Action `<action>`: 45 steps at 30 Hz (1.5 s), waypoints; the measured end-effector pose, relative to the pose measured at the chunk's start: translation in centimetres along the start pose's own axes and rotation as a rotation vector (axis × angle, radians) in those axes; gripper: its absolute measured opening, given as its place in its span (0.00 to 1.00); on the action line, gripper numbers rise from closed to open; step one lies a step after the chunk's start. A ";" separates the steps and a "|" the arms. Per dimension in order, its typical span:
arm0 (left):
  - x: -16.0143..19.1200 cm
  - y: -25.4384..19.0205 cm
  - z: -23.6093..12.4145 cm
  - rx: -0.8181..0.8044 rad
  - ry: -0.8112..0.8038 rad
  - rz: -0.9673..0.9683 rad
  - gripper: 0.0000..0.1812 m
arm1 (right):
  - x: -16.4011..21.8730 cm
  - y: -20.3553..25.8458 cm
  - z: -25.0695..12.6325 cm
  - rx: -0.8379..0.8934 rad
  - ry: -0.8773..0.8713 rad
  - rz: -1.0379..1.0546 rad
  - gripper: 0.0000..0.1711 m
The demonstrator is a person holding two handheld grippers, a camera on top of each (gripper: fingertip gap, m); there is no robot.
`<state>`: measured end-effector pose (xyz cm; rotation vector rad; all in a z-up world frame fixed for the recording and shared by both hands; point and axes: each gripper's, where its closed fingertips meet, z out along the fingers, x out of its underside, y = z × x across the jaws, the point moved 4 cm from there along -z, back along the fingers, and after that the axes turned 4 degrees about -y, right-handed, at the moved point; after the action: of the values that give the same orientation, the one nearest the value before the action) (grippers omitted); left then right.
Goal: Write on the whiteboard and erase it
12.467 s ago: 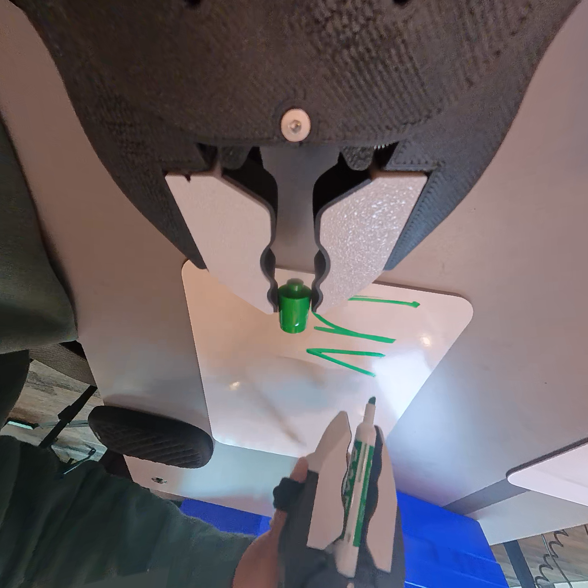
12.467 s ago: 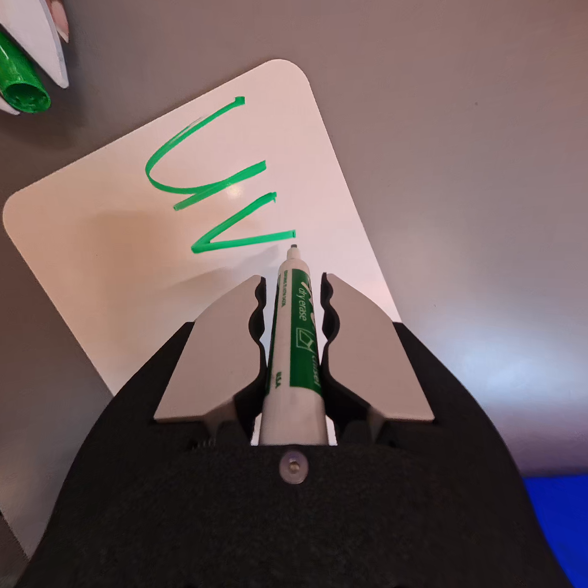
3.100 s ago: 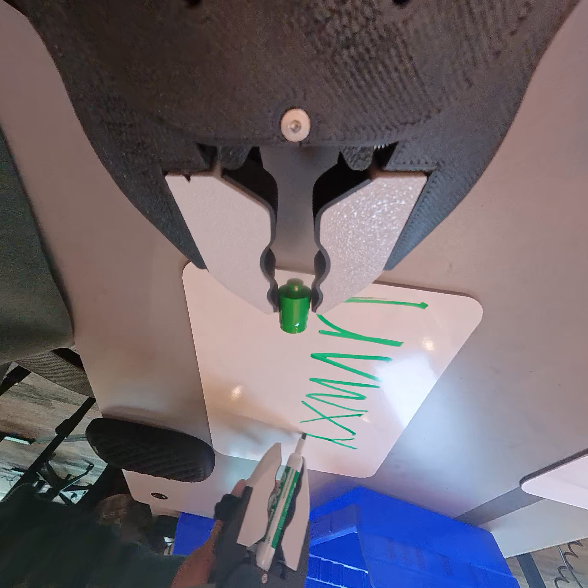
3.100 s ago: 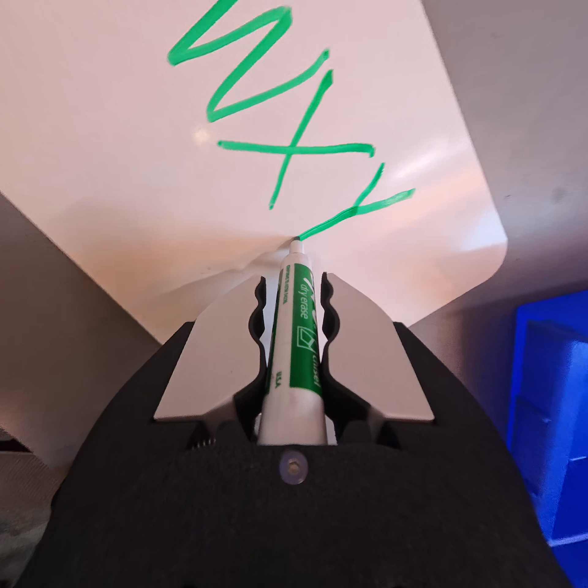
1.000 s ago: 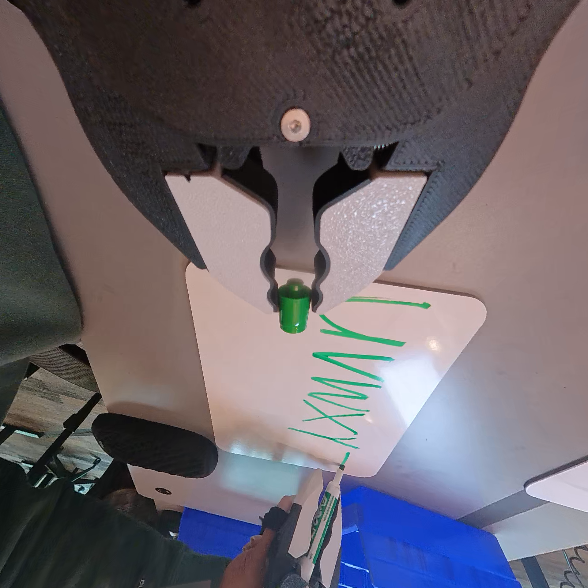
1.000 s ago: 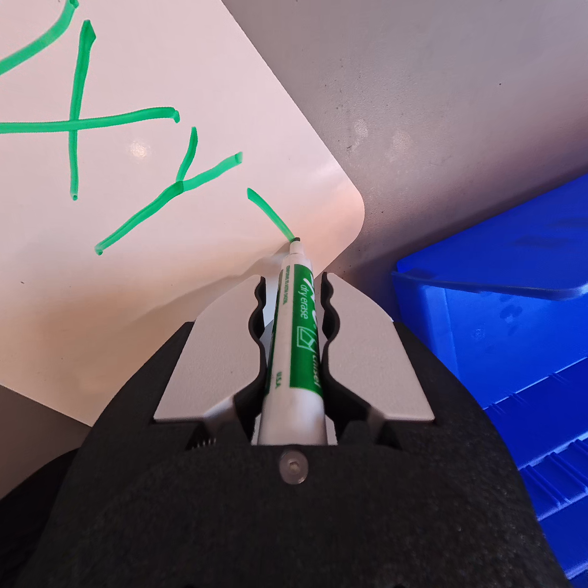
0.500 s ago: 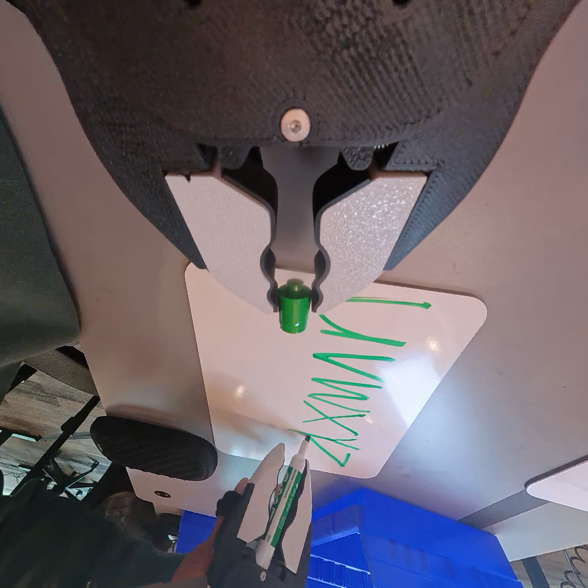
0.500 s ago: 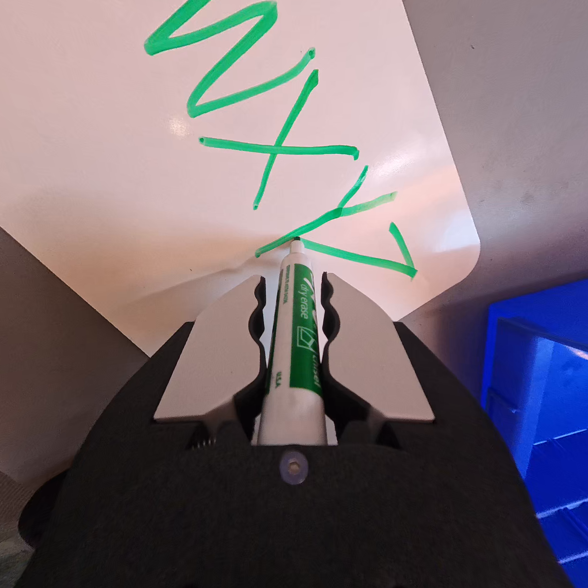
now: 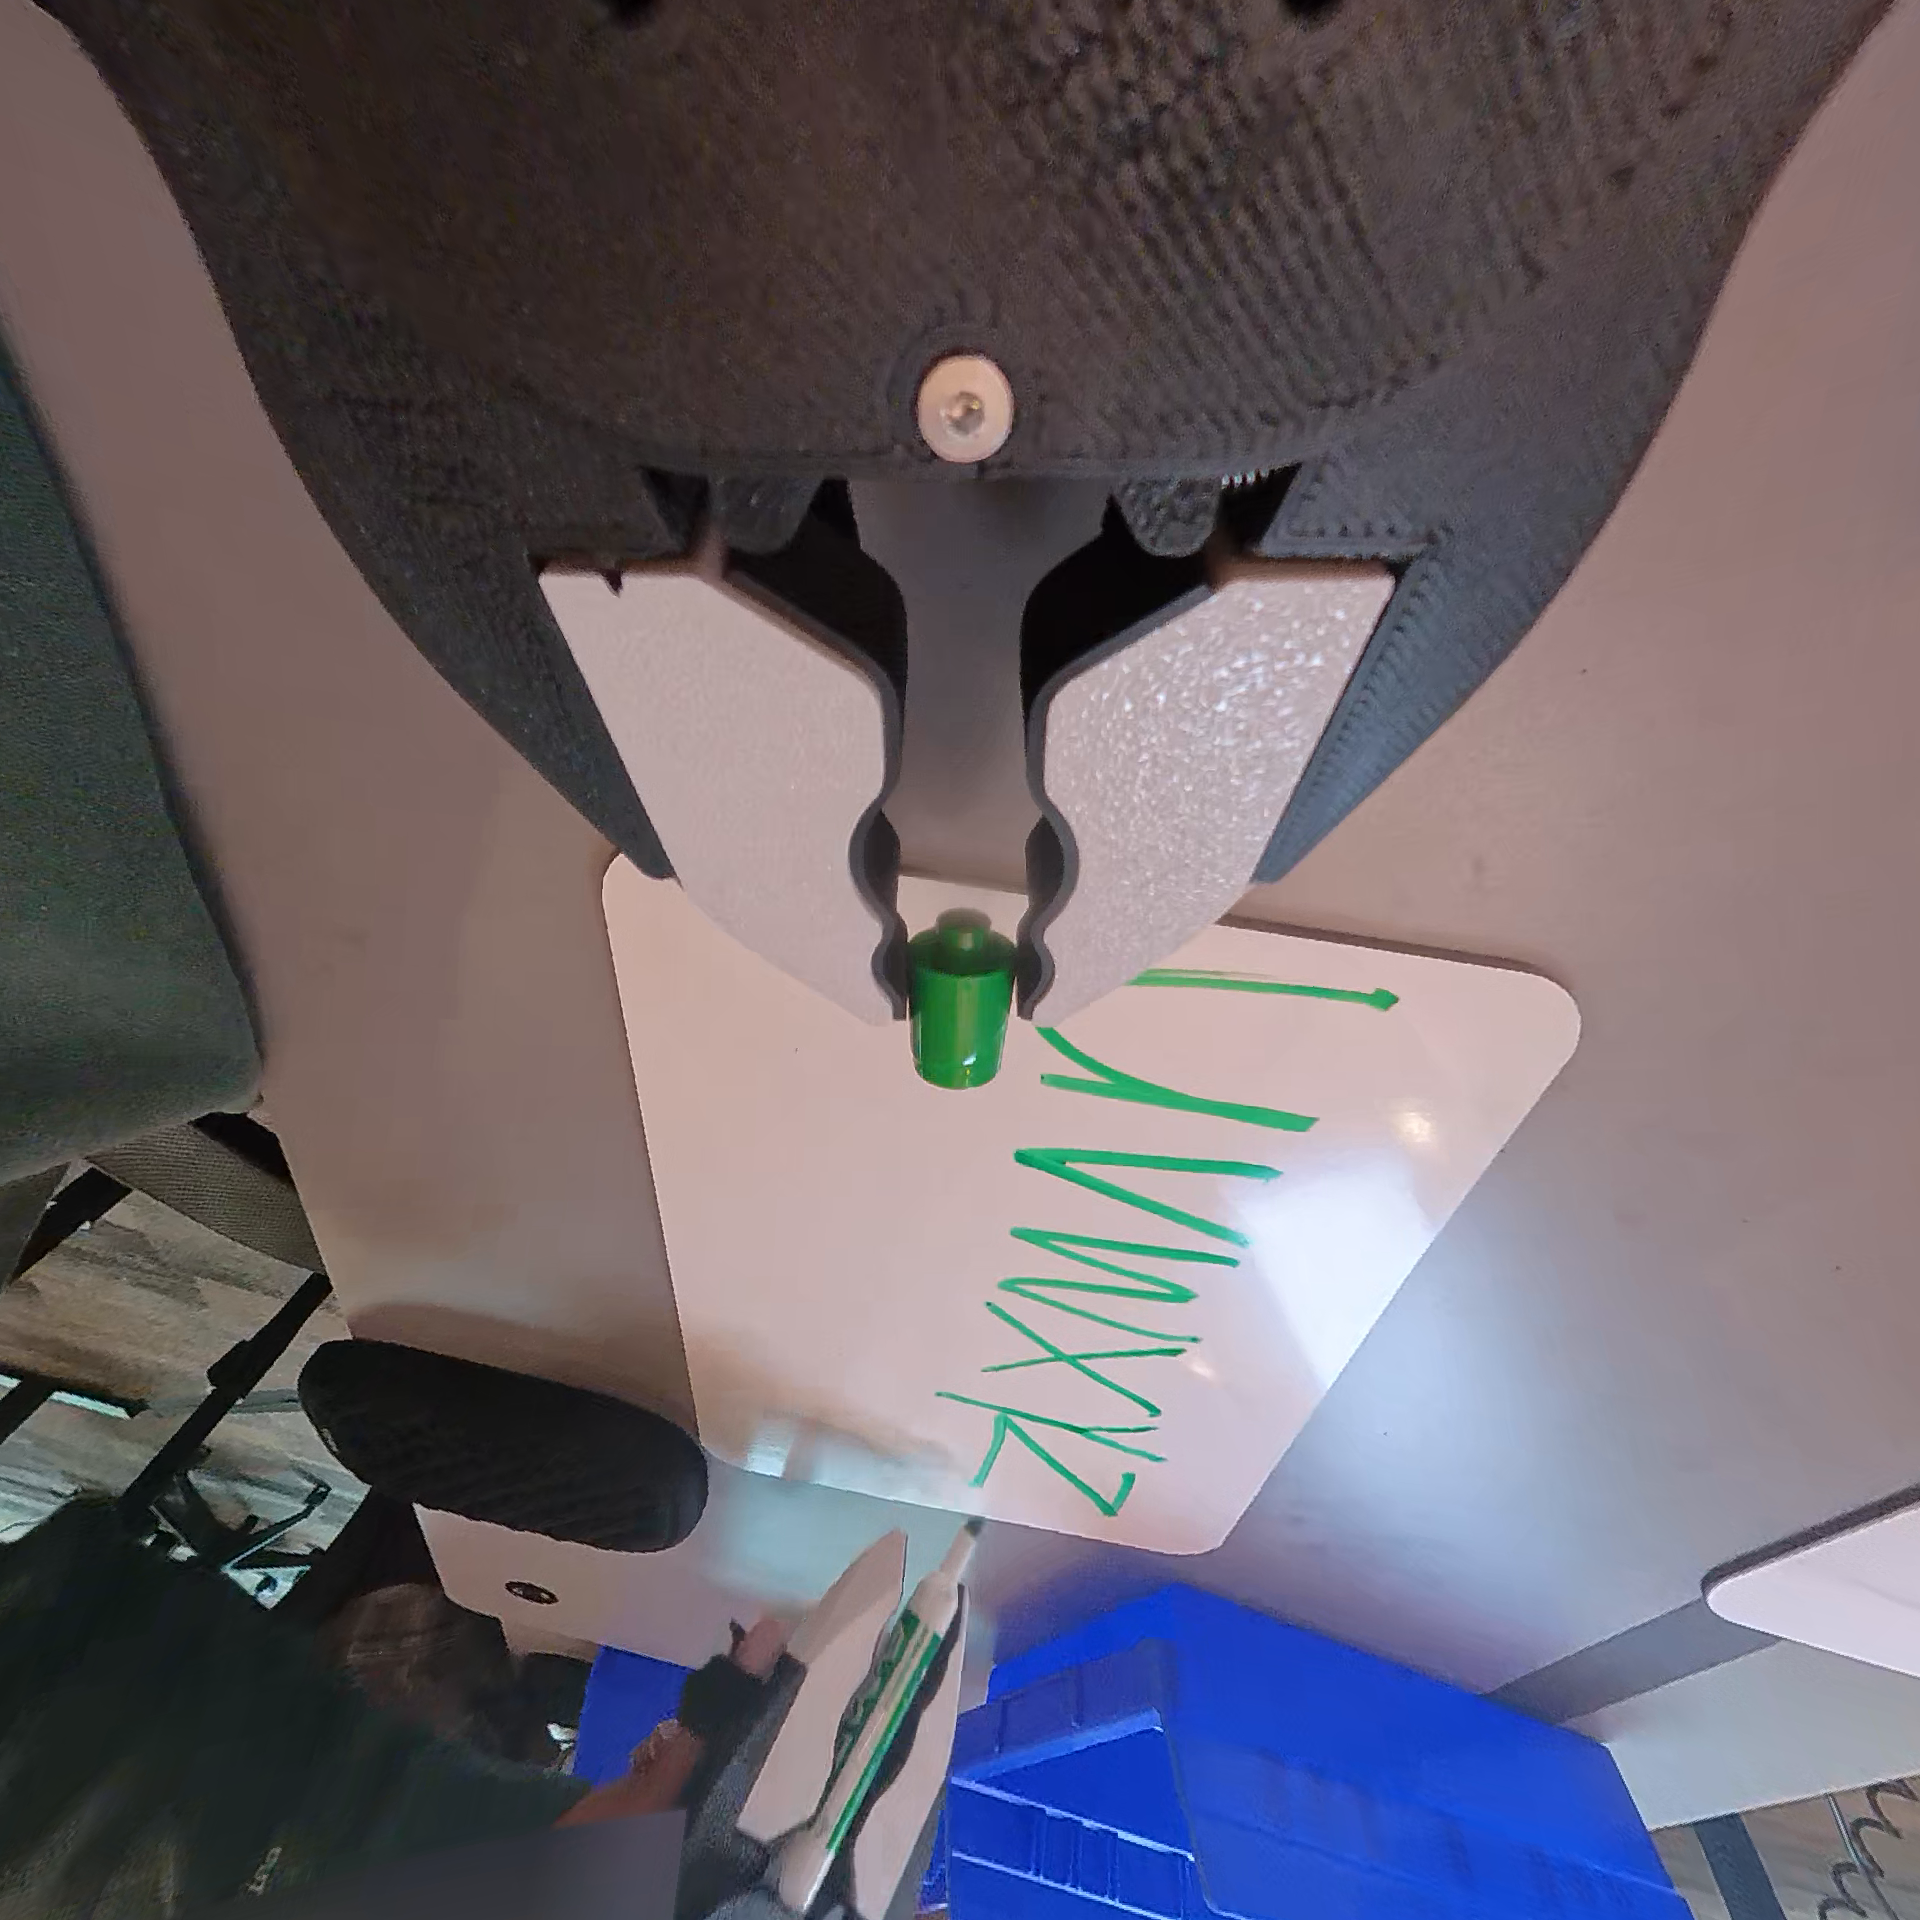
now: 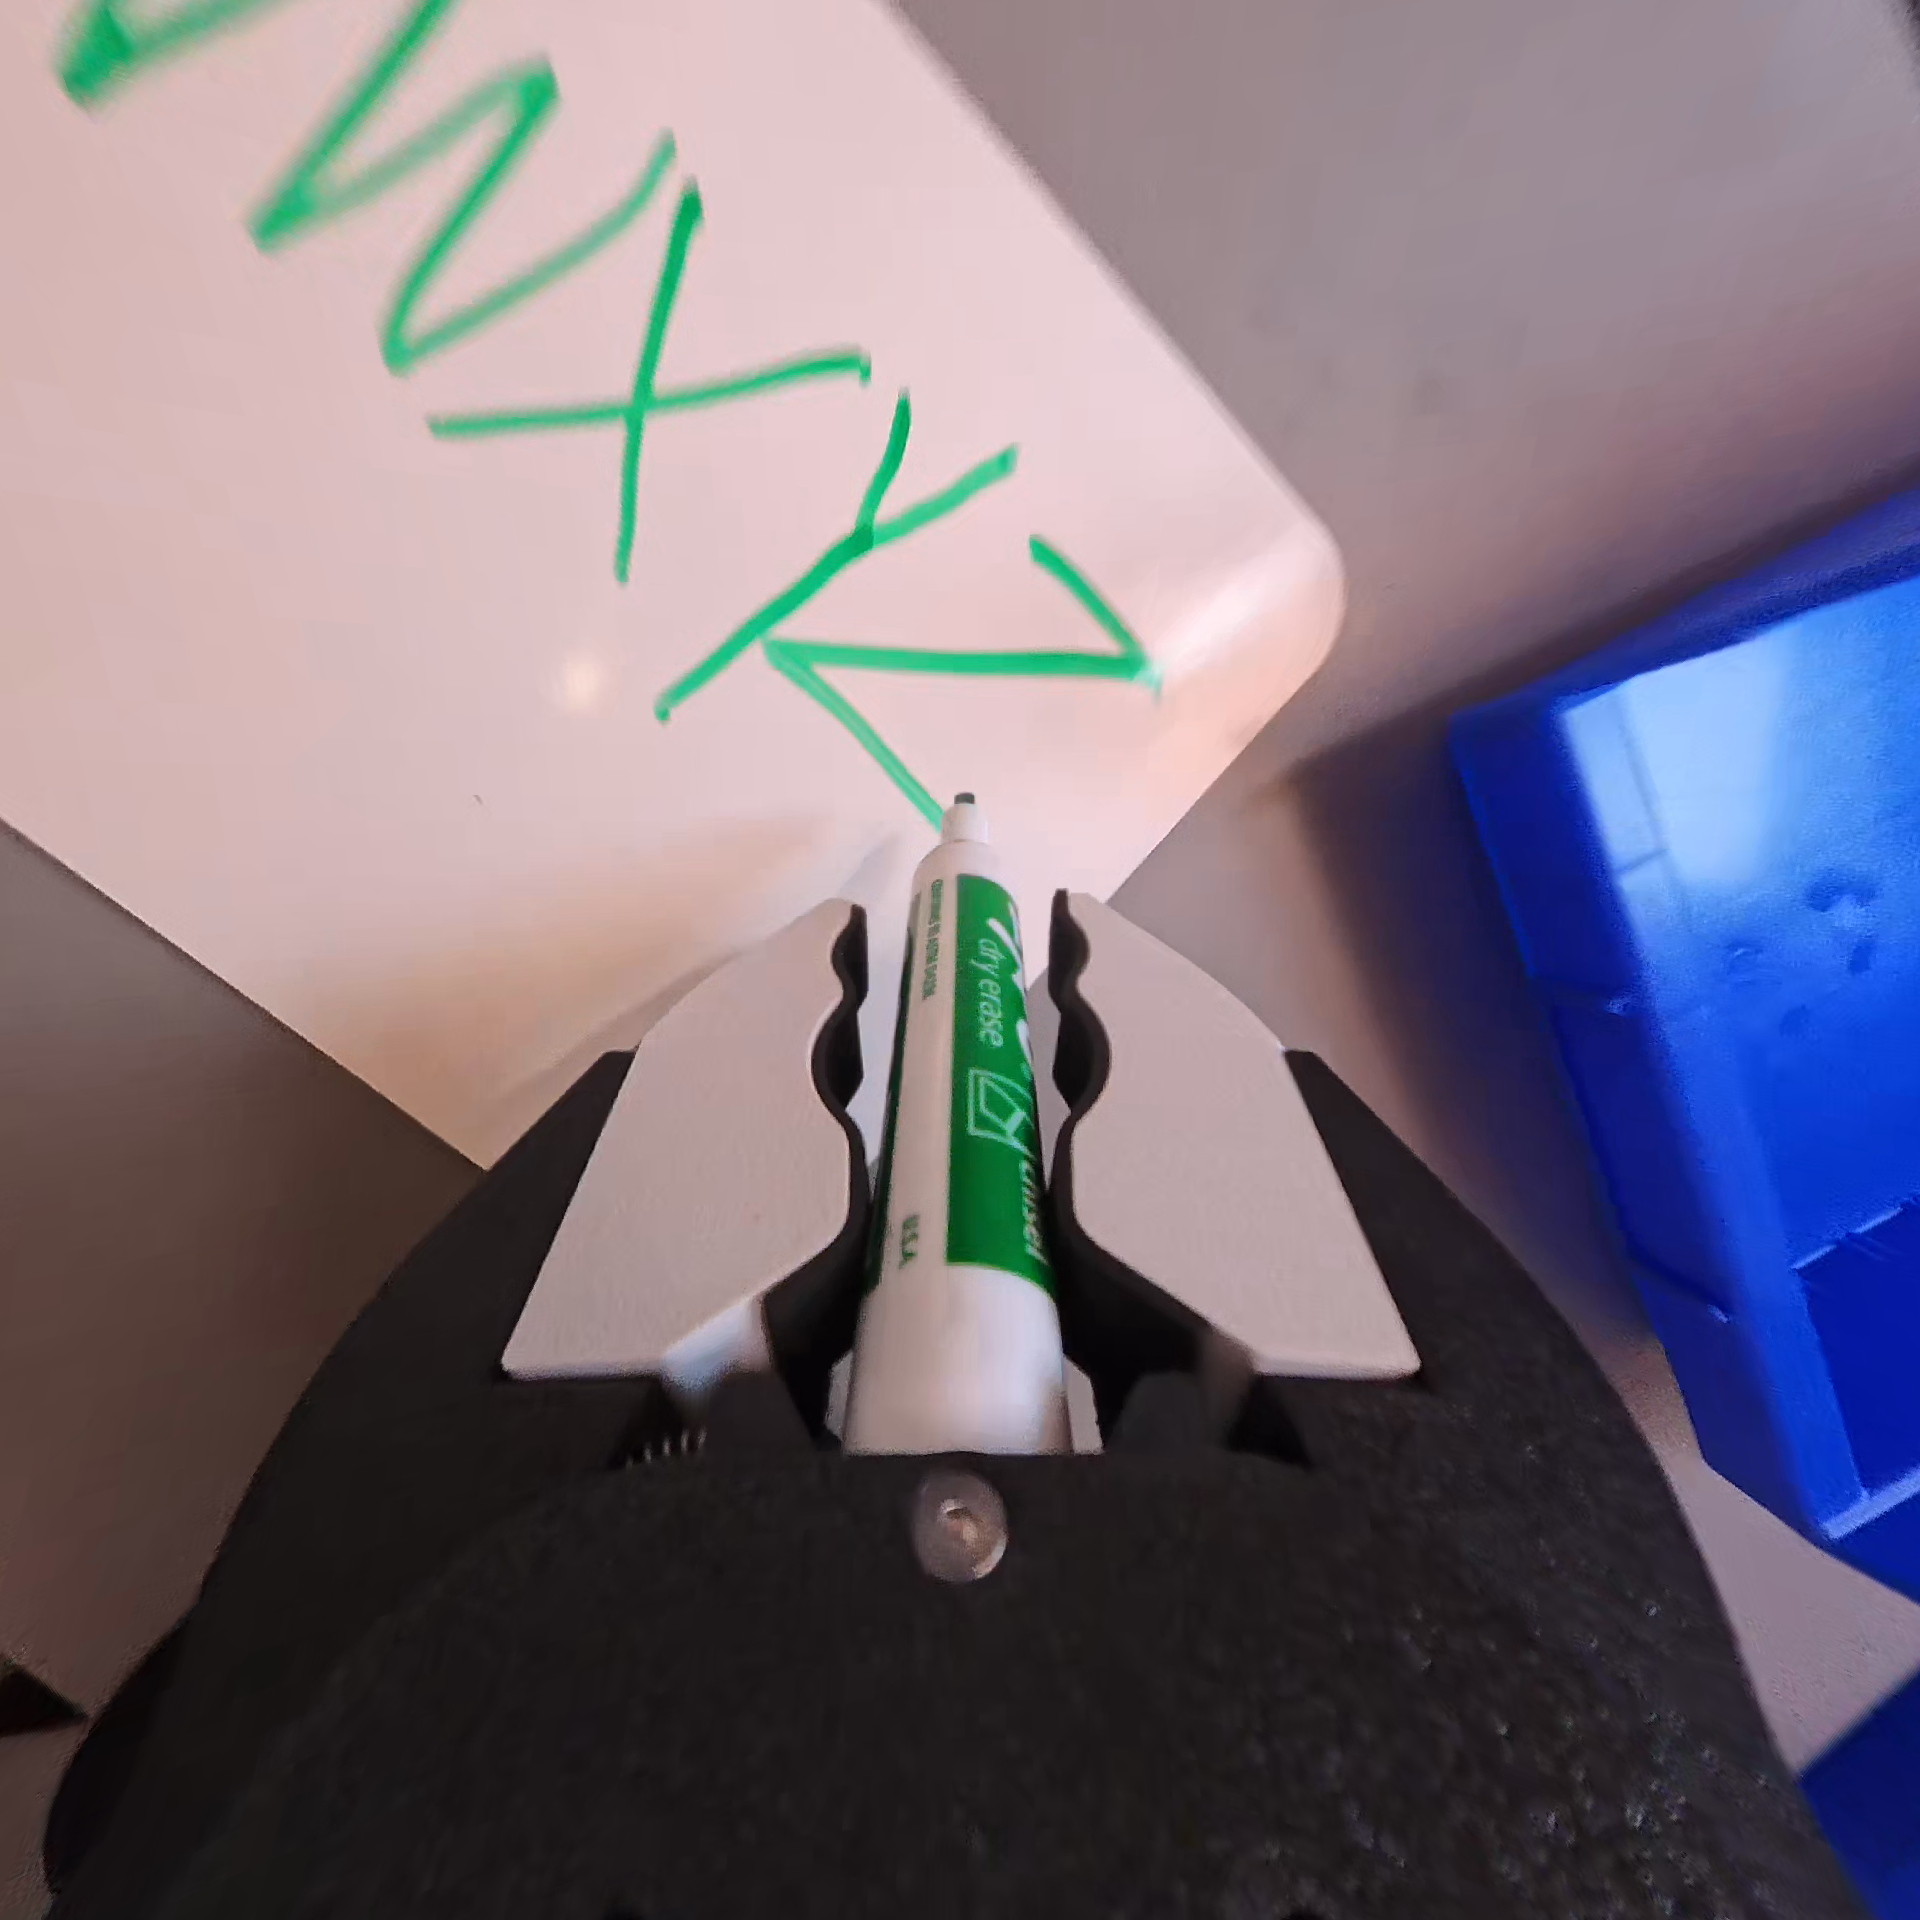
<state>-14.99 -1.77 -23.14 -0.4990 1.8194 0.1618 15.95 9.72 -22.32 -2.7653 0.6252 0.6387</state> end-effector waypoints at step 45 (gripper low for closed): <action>-5.0 -8.9 4.5 0.219 -0.066 0.402 0.10 | -8.1 20.7 -3.2 -0.657 -0.853 0.118 0.19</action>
<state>-6.18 -6.84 -18.54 0.0300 1.8283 0.2460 1.09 -6.66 -18.44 -2.5408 0.4102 2.1948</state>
